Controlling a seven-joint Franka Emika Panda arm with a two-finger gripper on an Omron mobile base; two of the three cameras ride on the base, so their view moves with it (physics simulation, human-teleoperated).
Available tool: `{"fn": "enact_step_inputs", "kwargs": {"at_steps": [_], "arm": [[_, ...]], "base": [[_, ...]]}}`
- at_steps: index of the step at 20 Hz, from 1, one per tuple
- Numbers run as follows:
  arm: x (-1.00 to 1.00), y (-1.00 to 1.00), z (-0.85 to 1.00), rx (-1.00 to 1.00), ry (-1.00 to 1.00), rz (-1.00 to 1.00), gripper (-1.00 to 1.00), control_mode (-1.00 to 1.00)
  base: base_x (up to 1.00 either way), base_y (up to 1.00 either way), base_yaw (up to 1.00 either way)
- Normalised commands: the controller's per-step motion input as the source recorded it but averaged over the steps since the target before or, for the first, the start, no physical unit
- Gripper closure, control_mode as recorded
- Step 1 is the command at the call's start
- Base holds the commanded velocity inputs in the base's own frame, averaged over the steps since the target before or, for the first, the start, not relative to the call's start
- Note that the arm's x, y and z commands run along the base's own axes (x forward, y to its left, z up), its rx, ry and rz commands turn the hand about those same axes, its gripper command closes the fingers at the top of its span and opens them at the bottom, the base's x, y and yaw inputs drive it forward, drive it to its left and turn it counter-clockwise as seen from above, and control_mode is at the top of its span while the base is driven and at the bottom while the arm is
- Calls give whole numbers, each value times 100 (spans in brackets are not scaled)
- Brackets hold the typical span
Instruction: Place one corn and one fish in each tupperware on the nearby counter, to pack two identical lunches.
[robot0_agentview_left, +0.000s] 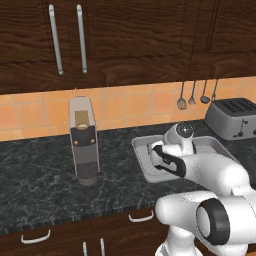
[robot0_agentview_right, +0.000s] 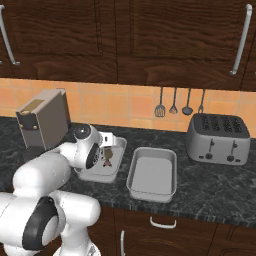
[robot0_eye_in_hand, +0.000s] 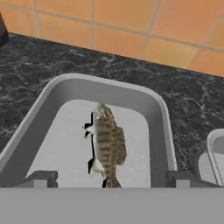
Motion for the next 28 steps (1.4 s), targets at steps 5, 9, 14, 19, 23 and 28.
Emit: {"fn": "enact_step_inputs", "kwargs": {"at_steps": [5, 9, 14, 19, 23, 28], "arm": [[-59, 0, 94, 0, -6, 0, -100, -100], [-96, 0, 78, 1, -9, -1, -100, -100], [-98, 0, 88, 5, -2, -3, -100, -100], [-87, 0, 74, 3, 1, 0, -100, -100], [-60, 0, 34, 1, 10, 0, -100, -100], [-58, 0, 55, 2, 7, -3, -100, -100]], "base": [[0, 0, 0], [0, 0, 0], [0, 0, 0], [0, 0, 0], [0, 0, 0], [0, 0, 0]]}}
